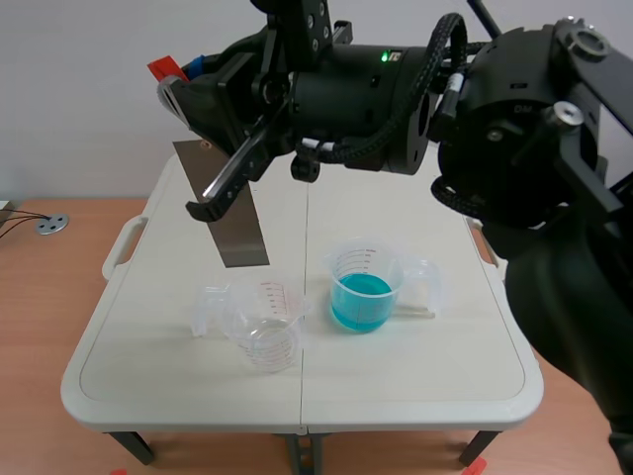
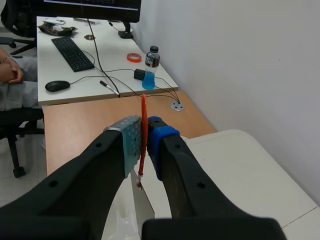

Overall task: Hold the metal plate by the orange handle, dip it into the blue solution, take it out and point at it, then put the plate back in the beaker on the left.
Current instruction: 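Put the plate into the left beaker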

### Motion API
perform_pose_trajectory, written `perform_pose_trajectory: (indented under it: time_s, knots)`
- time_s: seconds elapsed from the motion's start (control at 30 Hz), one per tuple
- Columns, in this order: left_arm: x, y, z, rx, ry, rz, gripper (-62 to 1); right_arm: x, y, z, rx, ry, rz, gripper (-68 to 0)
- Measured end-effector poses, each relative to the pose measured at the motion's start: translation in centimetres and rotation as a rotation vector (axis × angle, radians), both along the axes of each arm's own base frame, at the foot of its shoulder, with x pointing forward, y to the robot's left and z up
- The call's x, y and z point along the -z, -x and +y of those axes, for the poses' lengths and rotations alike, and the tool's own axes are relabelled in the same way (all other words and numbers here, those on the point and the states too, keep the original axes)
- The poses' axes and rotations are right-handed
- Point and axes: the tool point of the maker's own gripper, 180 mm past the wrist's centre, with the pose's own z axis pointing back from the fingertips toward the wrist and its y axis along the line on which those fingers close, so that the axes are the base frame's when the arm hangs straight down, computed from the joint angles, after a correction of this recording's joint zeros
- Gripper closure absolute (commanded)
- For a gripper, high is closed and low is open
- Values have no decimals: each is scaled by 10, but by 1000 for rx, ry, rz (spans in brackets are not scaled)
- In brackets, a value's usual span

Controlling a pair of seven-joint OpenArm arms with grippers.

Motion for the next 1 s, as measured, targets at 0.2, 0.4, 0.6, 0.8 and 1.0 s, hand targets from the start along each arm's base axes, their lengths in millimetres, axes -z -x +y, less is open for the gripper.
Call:
perform_pose_trajectory:
  time_s: [0.2, 0.4, 0.6, 0.8, 1.0]
  knots:
    - [7, -3, 6, -13, -14, 2, -15, 2, 0, 0, 2, 9, 4, -13]
    - [8, -3, 8, -18, -17, 3, -15, 2, 0, 0, 2, 9, 4, -13]
    - [14, -4, 15, -30, -39, 17, -15, 2, 0, 0, 2, 11, 6, -13]
    - [18, 7, 5, -18, -14, 49, -15, 12, -3, -1, 6, 16, 33, -13]
    - [24, 26, -9, 13, 5, 118, -15, 29, -6, 1, 3, 30, 81, -13]
